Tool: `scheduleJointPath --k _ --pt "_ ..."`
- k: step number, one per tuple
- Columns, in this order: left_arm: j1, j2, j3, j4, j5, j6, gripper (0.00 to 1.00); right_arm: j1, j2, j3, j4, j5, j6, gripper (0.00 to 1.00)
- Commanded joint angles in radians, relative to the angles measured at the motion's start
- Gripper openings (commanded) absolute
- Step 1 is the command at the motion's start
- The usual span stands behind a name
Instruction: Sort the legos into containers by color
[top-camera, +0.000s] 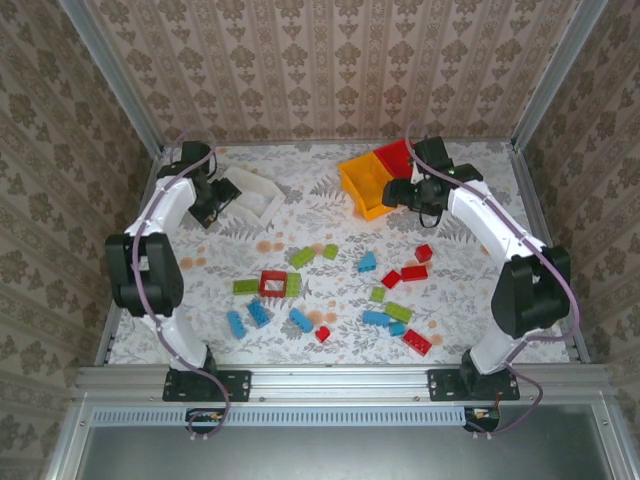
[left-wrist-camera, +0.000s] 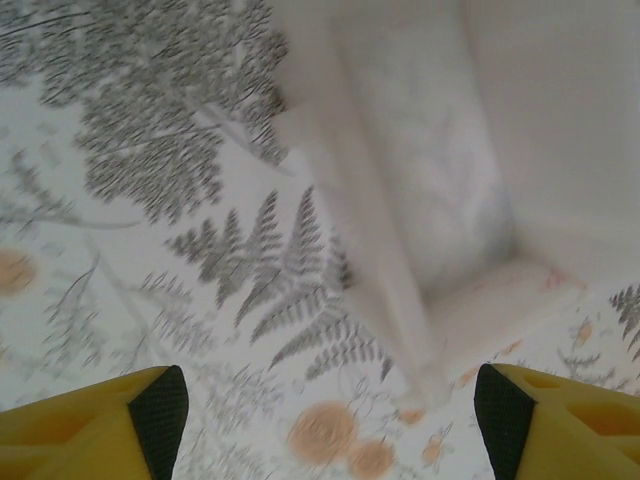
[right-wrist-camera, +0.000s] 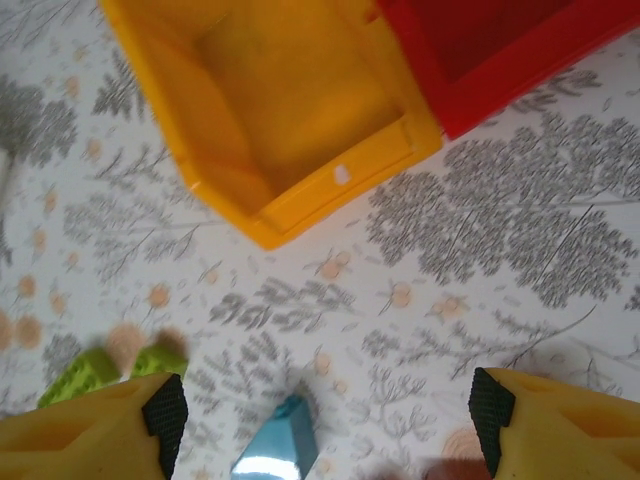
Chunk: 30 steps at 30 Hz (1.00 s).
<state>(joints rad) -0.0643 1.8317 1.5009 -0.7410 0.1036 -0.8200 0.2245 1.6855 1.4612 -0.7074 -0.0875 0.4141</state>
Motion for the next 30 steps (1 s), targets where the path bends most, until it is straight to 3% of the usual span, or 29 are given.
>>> scheduleJointPath --k 1,4,8,17,30 --pt "0.003 0.080 0.080 0.013 0.039 -0.021 0.78 -0.022 0.046 0.073 -0.012 -0.032 -0.019 0.77" --pt "0.000 0.152 0.125 0.012 0.060 -0.031 0.72 -0.038 0.099 0.119 -0.021 -0.034 -0.022 0.77" --pt "-0.003 0.208 0.164 0.004 0.067 -0.019 0.57 -0.057 0.182 0.205 -0.036 -0.035 -0.048 0.77" --pt "-0.019 0.251 0.192 -0.068 0.030 0.122 0.35 -0.078 0.447 0.498 -0.157 0.014 -0.149 0.74" --pt "-0.066 0.260 0.225 -0.155 -0.018 0.334 0.21 -0.095 0.686 0.770 -0.224 -0.034 -0.179 0.70"
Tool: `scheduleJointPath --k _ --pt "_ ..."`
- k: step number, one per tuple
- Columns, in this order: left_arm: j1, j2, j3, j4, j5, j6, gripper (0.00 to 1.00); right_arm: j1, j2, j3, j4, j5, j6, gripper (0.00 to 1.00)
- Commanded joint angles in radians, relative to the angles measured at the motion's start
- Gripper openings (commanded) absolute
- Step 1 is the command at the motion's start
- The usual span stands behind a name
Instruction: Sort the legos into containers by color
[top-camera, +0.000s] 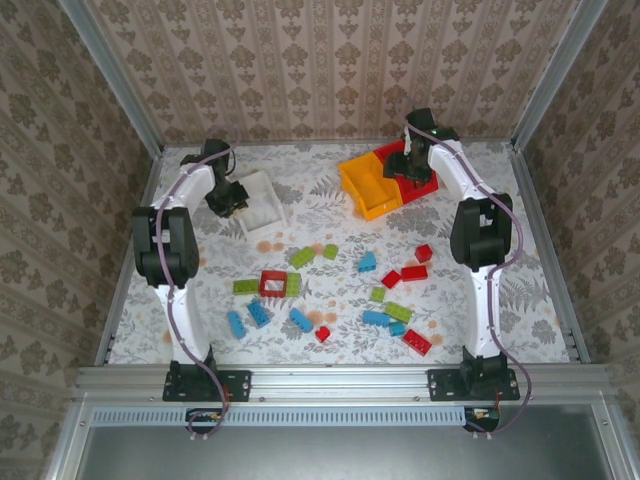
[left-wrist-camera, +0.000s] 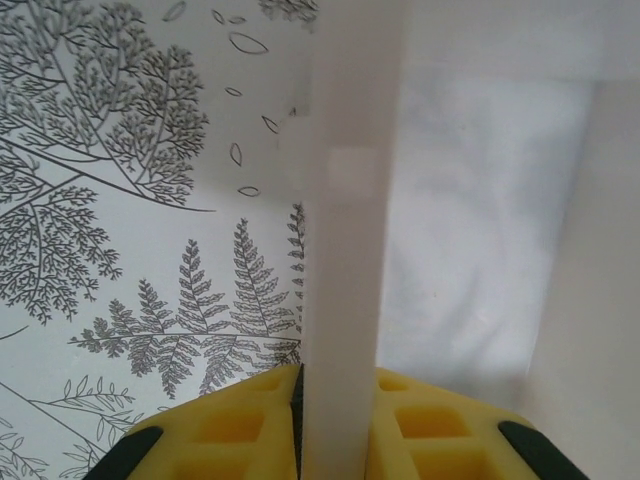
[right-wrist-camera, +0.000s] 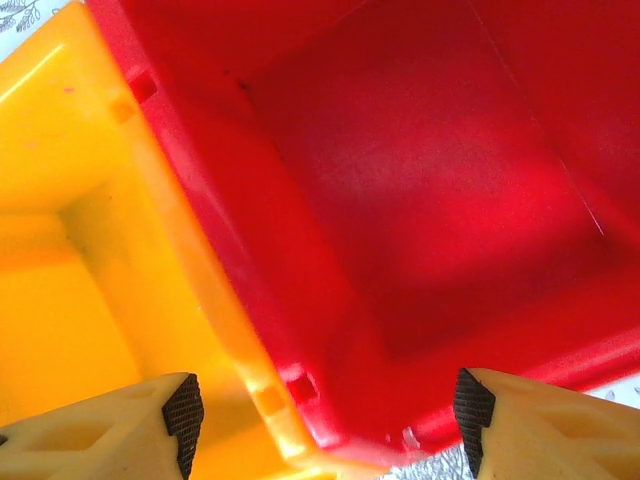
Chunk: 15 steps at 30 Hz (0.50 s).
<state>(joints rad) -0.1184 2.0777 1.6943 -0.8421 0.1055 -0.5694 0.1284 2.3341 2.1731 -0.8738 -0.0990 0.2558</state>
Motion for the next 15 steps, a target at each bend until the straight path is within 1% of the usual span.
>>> scheduleJointPath --k 1,6,9,12,15 --pt "-0.018 0.012 0.033 -0.054 -0.016 0.102 0.21 0.003 0.050 0.075 -0.061 -0.025 -0.020 0.69" --pt "-0.053 0.015 0.063 -0.071 -0.016 0.137 0.20 0.010 0.096 0.133 -0.071 -0.037 -0.012 0.68" --pt "-0.069 0.021 0.075 -0.069 -0.005 0.138 0.20 0.018 0.123 0.159 -0.082 -0.039 -0.006 0.63" --pt "-0.089 0.028 0.093 -0.067 0.000 0.147 0.20 0.029 0.144 0.175 -0.095 -0.036 0.000 0.53" --pt "-0.106 0.037 0.112 -0.063 0.011 0.163 0.20 0.045 0.138 0.166 -0.100 -0.004 0.003 0.36"
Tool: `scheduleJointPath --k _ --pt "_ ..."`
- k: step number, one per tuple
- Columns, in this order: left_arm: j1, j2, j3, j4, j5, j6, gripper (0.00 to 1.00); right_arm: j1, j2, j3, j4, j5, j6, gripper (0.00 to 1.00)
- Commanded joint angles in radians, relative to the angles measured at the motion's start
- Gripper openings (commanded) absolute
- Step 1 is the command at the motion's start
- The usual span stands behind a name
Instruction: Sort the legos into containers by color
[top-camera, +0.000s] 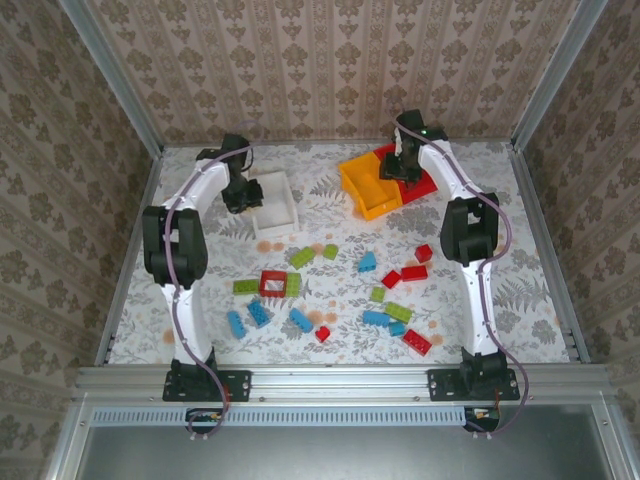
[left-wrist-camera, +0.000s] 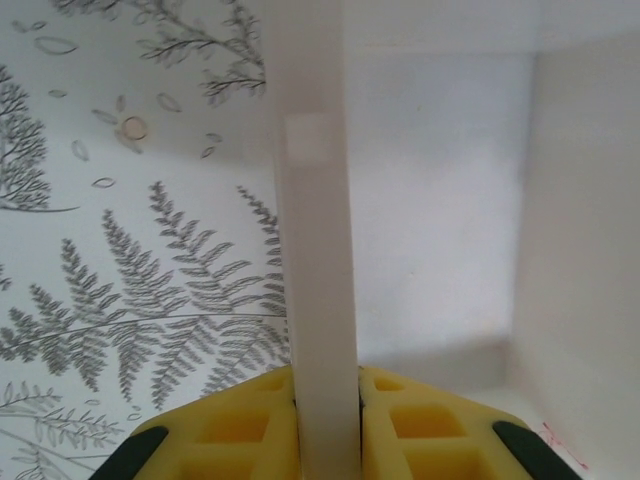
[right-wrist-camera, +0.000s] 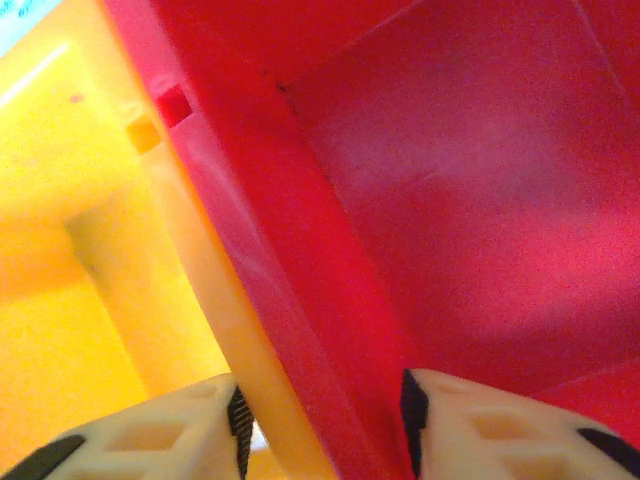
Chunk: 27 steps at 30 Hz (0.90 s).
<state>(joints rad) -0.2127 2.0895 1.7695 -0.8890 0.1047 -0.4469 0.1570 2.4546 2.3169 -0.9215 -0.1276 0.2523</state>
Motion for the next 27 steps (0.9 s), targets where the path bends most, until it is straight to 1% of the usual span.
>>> scheduleJointPath --k 1,6,10,13,17,19,27 --pt "-0.017 0.032 0.044 -0.016 0.012 0.048 0.20 0.024 0.008 0.013 -0.053 0.042 0.008 0.32" --pt "-0.032 0.064 0.083 -0.012 0.030 0.079 0.19 0.066 -0.095 -0.121 -0.021 0.140 0.051 0.16" --pt "-0.049 0.092 0.119 -0.006 0.048 0.096 0.19 0.106 -0.221 -0.318 0.076 0.139 0.092 0.13" --pt "-0.058 0.113 0.154 -0.011 0.058 0.111 0.19 0.131 -0.288 -0.428 0.102 0.144 0.137 0.10" --pt "-0.079 0.133 0.184 -0.012 0.078 0.139 0.19 0.149 -0.371 -0.572 0.174 0.125 0.204 0.10" --pt "-0.088 0.140 0.189 -0.012 0.087 0.147 0.18 0.154 -0.384 -0.594 0.194 0.119 0.217 0.11" --pt "-0.114 0.146 0.178 -0.008 0.092 0.148 0.18 0.183 -0.334 -0.542 0.177 0.097 0.249 0.11"
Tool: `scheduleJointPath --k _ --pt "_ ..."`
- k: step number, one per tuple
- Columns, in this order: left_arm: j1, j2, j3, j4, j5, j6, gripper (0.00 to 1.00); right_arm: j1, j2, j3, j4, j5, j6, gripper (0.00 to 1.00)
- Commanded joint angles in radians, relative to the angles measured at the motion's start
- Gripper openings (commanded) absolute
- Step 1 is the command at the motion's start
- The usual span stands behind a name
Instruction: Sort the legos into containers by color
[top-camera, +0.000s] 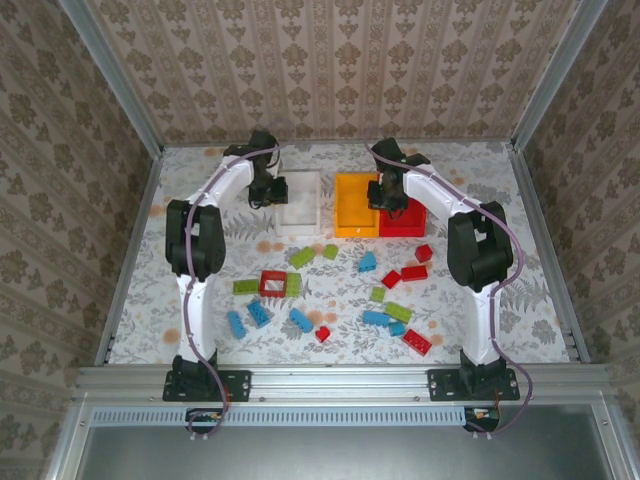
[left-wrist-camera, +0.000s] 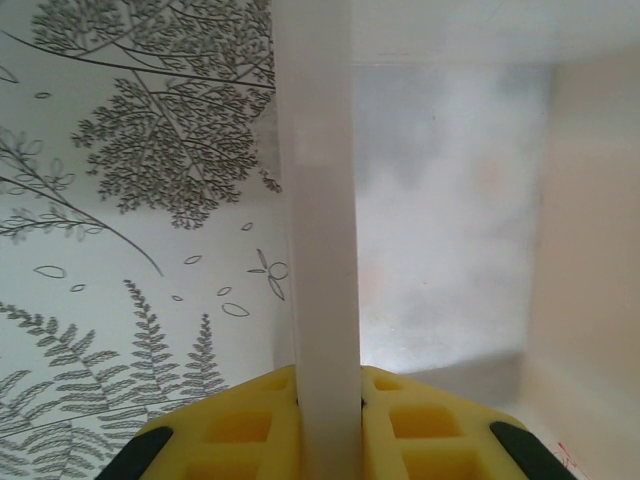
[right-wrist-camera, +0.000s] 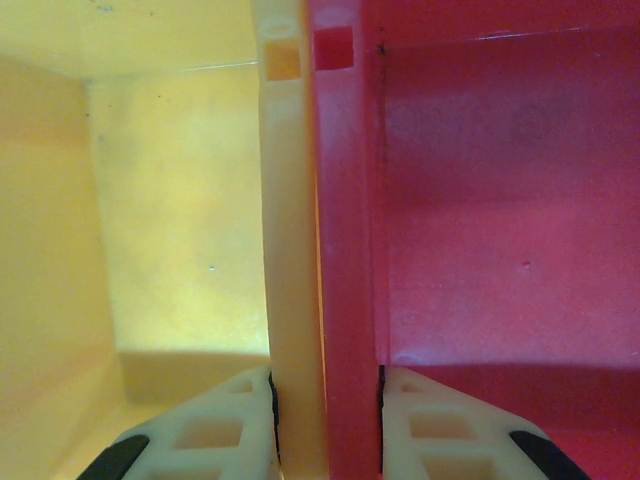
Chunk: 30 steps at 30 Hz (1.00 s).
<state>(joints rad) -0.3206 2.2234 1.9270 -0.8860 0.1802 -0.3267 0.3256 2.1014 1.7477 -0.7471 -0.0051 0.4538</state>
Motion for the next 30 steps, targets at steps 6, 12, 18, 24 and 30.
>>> scheduleJointPath --k 6,12,18,24,30 --pt "-0.011 0.018 0.018 -0.007 0.012 0.017 0.19 0.023 0.034 0.031 -0.001 -0.039 0.065 0.14" --pt "-0.011 0.012 0.018 -0.008 0.005 0.003 0.33 0.023 0.011 0.028 -0.017 -0.028 0.068 0.35" --pt "-0.010 -0.031 0.009 0.003 0.001 -0.036 0.50 0.023 -0.048 0.027 -0.035 -0.009 0.059 0.48" --pt "-0.010 -0.119 -0.028 0.032 -0.010 -0.084 0.60 0.025 -0.152 -0.046 -0.033 0.005 0.051 0.57" --pt "-0.009 -0.241 -0.111 0.071 -0.028 -0.129 0.64 0.036 -0.286 -0.166 -0.031 0.019 0.024 0.63"
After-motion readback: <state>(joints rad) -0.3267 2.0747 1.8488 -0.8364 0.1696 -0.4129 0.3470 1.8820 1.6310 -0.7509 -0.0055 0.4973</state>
